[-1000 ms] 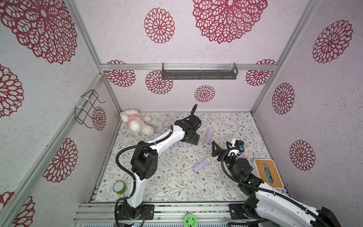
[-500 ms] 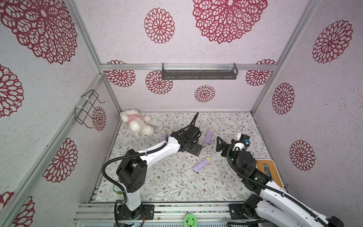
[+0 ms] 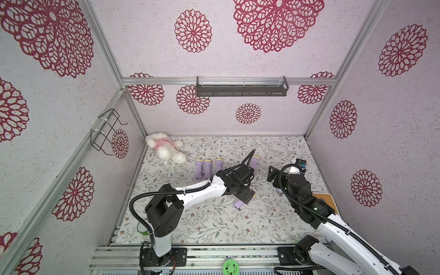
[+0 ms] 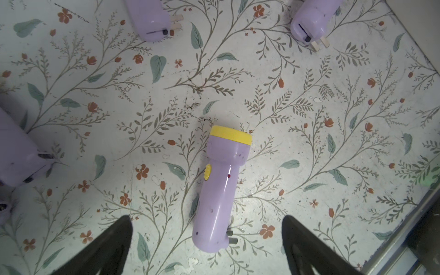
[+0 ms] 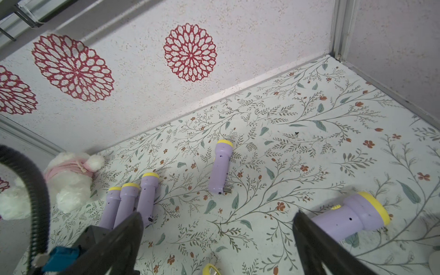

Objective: Close the plug at the bottom of the flashlight
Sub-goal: Pick up the flashlight from the center of the board.

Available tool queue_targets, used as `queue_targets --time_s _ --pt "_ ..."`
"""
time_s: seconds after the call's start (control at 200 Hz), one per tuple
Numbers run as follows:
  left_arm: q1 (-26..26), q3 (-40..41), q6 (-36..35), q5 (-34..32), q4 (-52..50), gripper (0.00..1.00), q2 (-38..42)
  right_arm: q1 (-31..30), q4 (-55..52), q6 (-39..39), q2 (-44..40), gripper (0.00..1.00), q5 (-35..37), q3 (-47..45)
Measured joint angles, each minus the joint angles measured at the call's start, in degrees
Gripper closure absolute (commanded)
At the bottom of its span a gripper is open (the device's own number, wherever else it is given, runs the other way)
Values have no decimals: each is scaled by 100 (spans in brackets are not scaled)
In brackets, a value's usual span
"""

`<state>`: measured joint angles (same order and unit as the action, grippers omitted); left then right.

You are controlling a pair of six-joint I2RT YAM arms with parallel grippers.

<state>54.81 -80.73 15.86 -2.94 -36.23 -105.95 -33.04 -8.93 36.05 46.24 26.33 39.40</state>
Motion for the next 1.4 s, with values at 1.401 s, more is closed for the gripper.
queue_targets --time_s 1.401 --pt "186 -599 -153 -343 -444 28 -1414 369 -463 13 205 1 -710 236"
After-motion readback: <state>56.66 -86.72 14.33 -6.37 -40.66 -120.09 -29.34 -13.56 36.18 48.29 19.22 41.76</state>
